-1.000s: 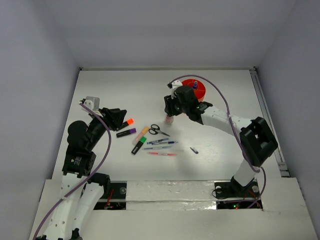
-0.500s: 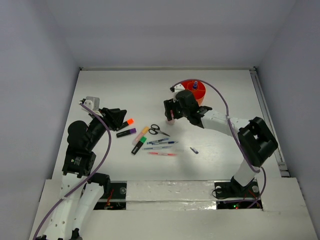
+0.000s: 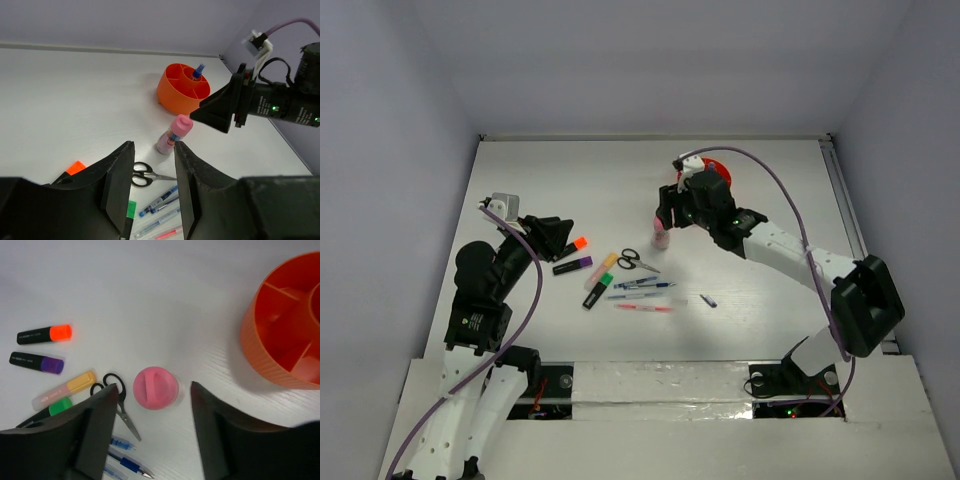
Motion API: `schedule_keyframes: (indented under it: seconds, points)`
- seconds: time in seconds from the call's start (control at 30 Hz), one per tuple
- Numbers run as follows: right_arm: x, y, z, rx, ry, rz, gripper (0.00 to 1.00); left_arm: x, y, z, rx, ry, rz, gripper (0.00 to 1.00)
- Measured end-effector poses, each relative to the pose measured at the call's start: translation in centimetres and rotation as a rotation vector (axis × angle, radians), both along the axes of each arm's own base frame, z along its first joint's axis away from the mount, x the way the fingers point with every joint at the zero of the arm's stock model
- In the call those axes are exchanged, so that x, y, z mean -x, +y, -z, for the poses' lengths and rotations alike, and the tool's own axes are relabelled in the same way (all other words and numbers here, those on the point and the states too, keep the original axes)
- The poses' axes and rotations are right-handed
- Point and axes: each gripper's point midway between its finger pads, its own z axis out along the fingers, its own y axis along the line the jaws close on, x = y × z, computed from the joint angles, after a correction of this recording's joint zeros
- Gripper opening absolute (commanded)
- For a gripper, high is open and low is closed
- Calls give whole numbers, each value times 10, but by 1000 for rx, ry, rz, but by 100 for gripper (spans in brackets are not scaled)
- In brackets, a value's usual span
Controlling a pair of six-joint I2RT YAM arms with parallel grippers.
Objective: Sort the stationery into containers
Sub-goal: Pick up the stationery from the storage box.
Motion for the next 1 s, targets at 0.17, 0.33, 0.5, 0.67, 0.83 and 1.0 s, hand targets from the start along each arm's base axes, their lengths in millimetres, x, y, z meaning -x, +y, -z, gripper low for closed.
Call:
schedule_keyframes:
  seconds: [0.17, 0.33, 0.5, 0.67, 0.83, 1.0]
  points:
    - [-25, -36, -28, -56, -48, 107, 9, 0, 0, 0, 0, 0, 0, 35]
    - [-66, -90, -38, -46, -77, 293, 52, 0, 0, 0, 0, 0, 0, 36]
    - [-94, -104, -33, 9, -72, 358, 64, 0, 0, 0, 0, 0, 0, 36]
    - [-114, -109, -19, 62, -42, 377, 63, 0, 0, 0, 0, 0, 0, 36]
    - [-128, -115, -12, 111, -36, 398, 61, 0, 0, 0, 0, 0, 0, 36]
    - [-136, -115, -8, 138, -33, 399, 58, 0, 0, 0, 0, 1, 0, 36]
